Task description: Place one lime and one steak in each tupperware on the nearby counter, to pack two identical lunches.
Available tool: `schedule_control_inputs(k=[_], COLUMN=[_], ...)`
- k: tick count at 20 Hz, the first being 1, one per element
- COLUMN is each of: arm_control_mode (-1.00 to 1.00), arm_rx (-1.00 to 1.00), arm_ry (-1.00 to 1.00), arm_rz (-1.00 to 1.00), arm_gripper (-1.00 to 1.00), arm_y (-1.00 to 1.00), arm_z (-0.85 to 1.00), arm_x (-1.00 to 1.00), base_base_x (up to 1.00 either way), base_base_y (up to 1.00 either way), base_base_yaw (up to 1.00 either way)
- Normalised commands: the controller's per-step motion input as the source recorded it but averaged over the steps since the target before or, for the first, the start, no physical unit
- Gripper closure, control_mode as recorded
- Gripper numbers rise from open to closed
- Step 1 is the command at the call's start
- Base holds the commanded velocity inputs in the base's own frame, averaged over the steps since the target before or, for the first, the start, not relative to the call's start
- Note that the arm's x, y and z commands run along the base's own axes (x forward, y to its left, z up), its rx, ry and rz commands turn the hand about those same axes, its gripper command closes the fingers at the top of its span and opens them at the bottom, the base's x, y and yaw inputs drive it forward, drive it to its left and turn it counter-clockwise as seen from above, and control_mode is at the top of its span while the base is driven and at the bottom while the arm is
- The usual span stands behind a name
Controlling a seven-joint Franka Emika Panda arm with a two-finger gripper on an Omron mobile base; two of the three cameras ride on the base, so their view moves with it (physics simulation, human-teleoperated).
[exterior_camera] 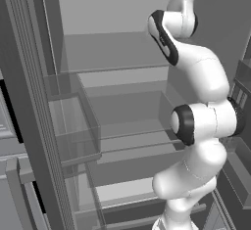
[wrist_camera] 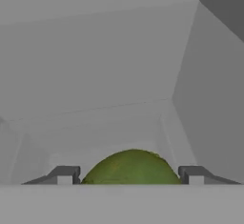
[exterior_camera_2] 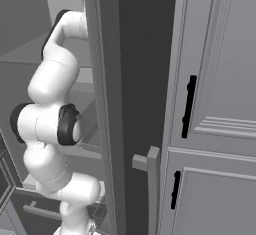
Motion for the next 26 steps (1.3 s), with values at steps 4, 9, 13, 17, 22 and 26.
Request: schedule_control_inputs(k=[4, 9, 13, 17, 22, 26], arm_control_mode=[-1.0, -1.0, -1.0, -1.0, -1.0, -1.0], arm_rx=[-0.03, -0.01, 0.04, 0.02, 0.01, 0.0], arm_ry=[-0.44, -0.71, -0.63, -0.52, -0.35, -0.09], arm_rz=[0.02, 0.0, 0.0, 0.0, 0.0, 0.0], arm_gripper=[1.0, 1.0, 1.0, 1.0, 1.0, 1.0], arm_y=[0.06, 0.22, 0.1, 0.0, 0.01, 0.12], arm_z=[-0.26, 0.03, 0.0, 0.03, 0.34, 0.46], arm_x=[-0.49, -0.97, -0.96, -1.0, -1.0, -1.0], base_base_x=[0.0, 0.0, 0.0, 0.0, 0.0, 0.0], base_base_y=[0.0, 0.0, 0.0, 0.0, 0.0, 0.0], base_base_yaw=[0.0, 0.0, 0.0, 0.0, 0.0, 0.0])
